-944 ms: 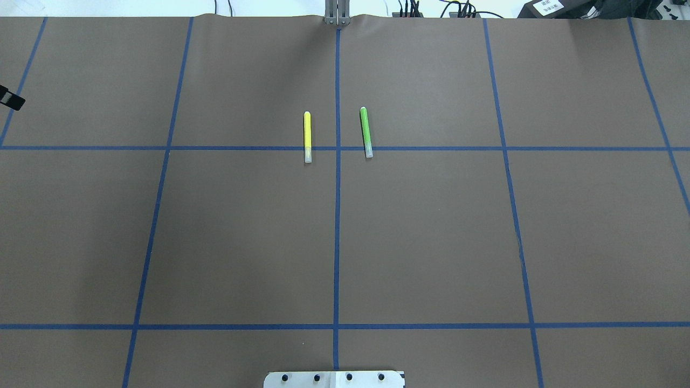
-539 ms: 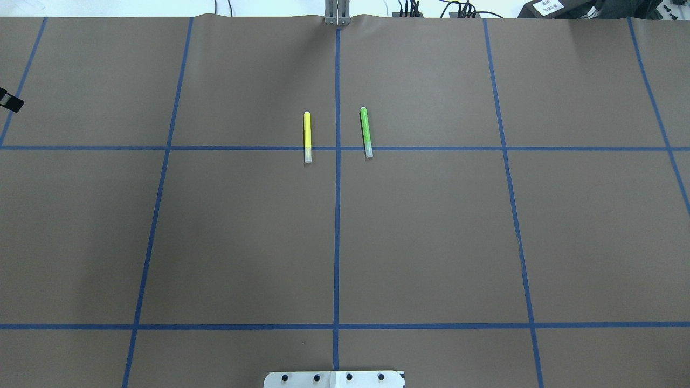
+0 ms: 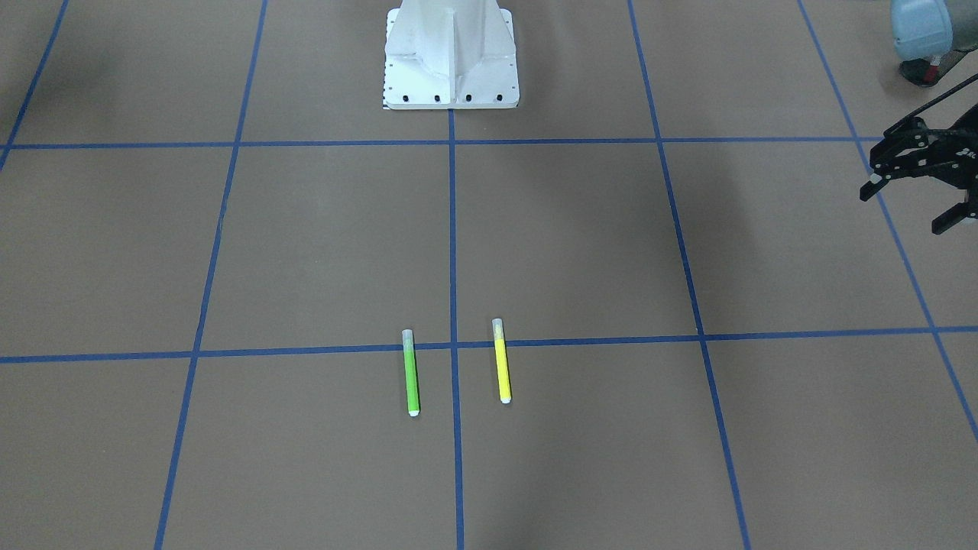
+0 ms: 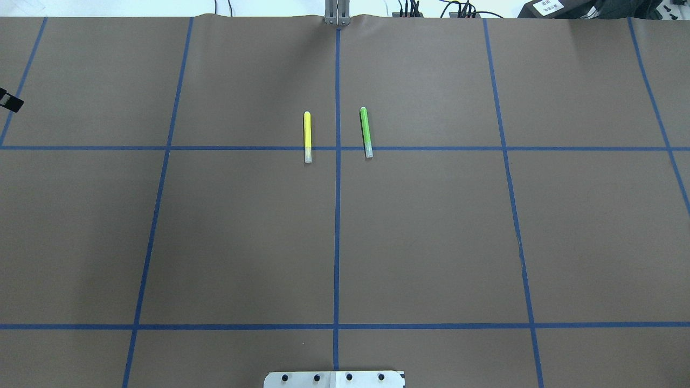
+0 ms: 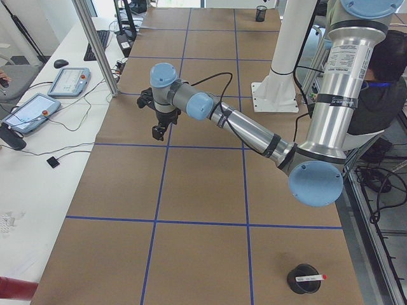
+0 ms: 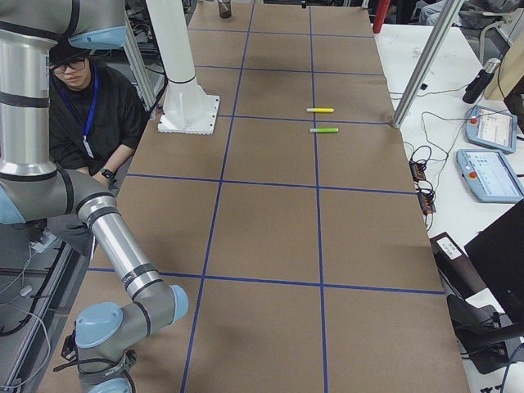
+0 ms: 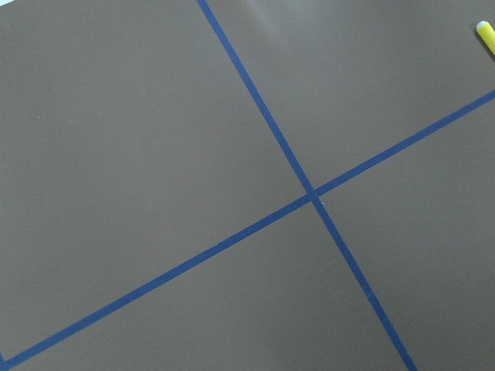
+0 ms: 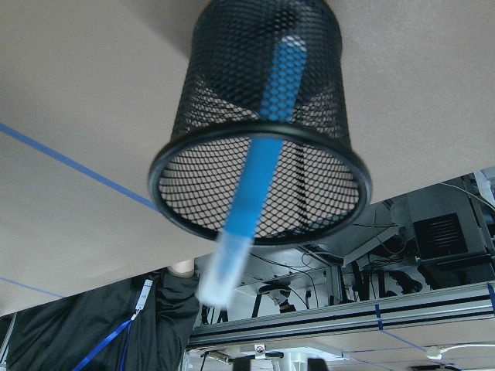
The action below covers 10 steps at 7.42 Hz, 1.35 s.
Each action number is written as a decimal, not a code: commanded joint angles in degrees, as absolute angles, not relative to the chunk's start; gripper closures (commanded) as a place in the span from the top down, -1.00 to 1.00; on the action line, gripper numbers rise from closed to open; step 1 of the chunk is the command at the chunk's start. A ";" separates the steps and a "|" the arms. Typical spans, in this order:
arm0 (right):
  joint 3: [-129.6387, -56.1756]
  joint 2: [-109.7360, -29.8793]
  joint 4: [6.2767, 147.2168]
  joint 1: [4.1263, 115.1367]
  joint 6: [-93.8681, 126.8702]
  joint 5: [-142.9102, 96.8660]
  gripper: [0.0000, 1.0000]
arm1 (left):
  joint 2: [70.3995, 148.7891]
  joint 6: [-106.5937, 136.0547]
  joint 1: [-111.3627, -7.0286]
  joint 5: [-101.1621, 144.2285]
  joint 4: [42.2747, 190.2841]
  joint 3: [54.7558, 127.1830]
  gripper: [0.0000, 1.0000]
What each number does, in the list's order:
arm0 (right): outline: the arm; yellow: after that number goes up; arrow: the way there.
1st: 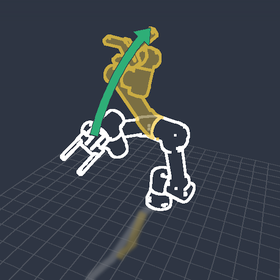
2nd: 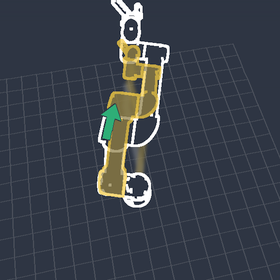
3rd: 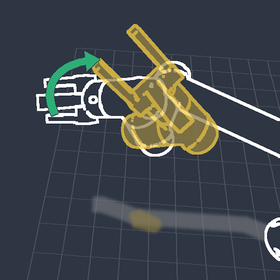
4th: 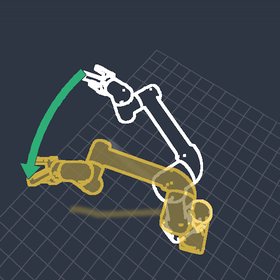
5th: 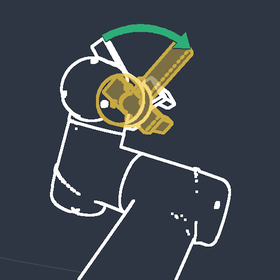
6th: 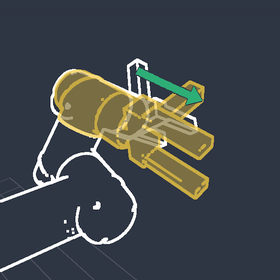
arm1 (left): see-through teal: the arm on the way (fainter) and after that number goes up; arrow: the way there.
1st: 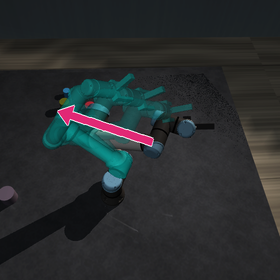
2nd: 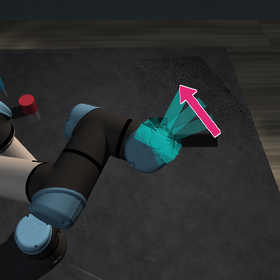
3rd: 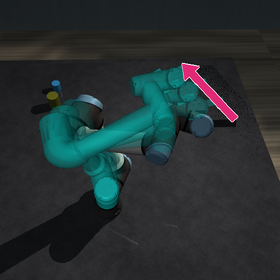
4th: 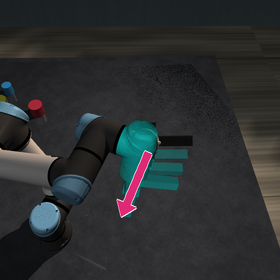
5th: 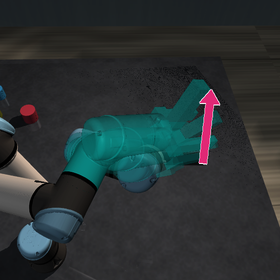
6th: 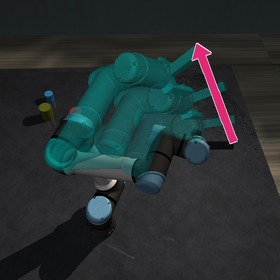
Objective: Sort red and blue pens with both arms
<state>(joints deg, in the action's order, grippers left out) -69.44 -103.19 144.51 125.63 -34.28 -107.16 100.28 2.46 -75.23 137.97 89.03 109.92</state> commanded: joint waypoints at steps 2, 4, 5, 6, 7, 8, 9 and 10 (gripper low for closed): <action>-70.48 -100.91 139.78 125.68 -34.37 -107.75 1.00 | 100.28 2.46 -75.23 138.08 88.95 110.21 1.00; -71.45 -97.40 134.24 125.42 -33.84 -111.60 1.00 | 100.28 2.46 -75.23 138.25 88.60 110.04 1.00; -74.15 -96.60 131.08 125.33 -33.32 -112.32 1.00 | 100.20 2.46 -75.23 138.34 88.51 109.69 1.00; -78.01 -96.68 128.70 125.33 -32.70 -114.33 1.00 | 99.85 2.46 -75.23 138.34 88.42 109.51 1.00; -80.92 -96.68 125.02 125.33 -30.69 -117.22 1.00 | 99.41 2.46 -75.32 138.34 88.42 109.51 1.00; -82.60 -96.59 119.50 123.59 -26.76 -118.38 1.00 | 97.58 2.46 -75.93 138.43 88.50 109.86 1.00; -84.97 -96.59 114.22 119.75 -20.89 -120.39 1.00 | 96.95 2.90 -76.20 138.17 88.51 109.69 1.00; -88.21 -95.03 113.04 115.88 -17.09 -124.41 0.99 | 96.77 2.81 -76.98 137.90 88.51 108.56 1.00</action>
